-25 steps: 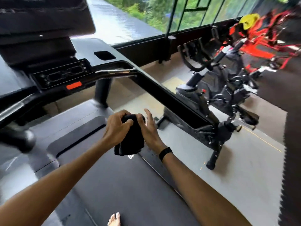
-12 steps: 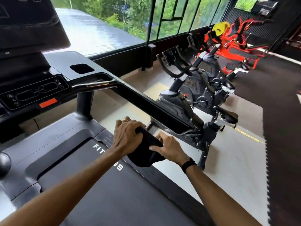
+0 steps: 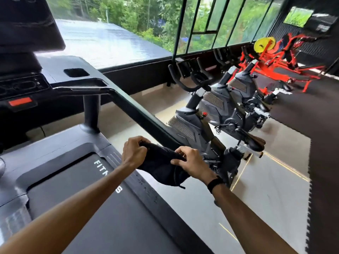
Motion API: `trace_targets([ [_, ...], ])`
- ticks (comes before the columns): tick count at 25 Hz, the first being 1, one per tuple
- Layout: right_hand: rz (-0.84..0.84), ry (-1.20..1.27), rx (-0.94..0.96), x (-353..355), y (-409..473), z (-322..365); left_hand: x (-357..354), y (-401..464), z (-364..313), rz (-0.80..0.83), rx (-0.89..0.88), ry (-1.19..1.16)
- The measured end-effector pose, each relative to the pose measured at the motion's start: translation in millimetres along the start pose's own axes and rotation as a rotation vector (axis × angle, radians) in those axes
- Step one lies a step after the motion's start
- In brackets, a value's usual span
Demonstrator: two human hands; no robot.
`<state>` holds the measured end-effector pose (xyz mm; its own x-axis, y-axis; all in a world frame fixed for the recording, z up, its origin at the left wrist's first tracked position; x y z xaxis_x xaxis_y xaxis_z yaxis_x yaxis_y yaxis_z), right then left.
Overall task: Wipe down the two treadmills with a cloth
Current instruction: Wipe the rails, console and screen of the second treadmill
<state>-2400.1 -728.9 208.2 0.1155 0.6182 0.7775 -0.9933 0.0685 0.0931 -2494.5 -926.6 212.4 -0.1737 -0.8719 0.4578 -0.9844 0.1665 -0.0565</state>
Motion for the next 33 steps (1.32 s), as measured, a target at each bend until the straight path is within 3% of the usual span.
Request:
trace_targets([
  [4,0.176,0.006,-0.018,28,-5,-41,-43,-19,8,-0.043,0.144,-0.088],
  [10,0.45,-0.201,0.087,51,34,-67,-77,-16,13,-0.108,0.238,-0.158],
  [13,0.465,-0.353,0.131,55,52,-82,-101,-5,24,-0.153,0.279,-0.227],
  [16,0.414,-0.476,0.26,58,73,-95,-135,4,30,-0.3,0.328,-0.338],
  [19,0.306,-0.427,0.347,58,96,-112,-175,10,28,-0.554,0.418,-0.551],
  [22,0.322,-0.333,0.435,45,104,-121,-201,23,27,-0.695,0.552,-0.865],
  [24,0.316,-0.242,0.461,40,108,-125,-217,33,27,-0.783,0.688,-0.954],
  [26,0.316,-0.215,0.495,38,105,-127,-228,37,20,-0.723,0.932,-0.915],
  [28,0.33,-0.195,0.546,36,108,-125,-241,43,5,-0.484,1.136,-1.166],
  [30,0.337,-0.166,0.609,36,112,-124,-253,55,-6,-0.41,1.123,-1.544],
  [33,0.372,-0.089,0.687,36,116,-120,-254,67,-6,-0.512,1.069,-1.67],
])
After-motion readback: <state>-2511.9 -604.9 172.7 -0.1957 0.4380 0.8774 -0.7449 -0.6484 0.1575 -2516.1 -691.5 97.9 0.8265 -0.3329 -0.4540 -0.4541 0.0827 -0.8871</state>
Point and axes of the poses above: each hand's wrist, its own y-axis towards the middle knuckle, its own x-axis out of the back of the hand, z = x × y, the point moved 3 cm from there along y, towards the middle knuckle, and after that the axes turned 6 degrees about x, right-handed, at the moved point
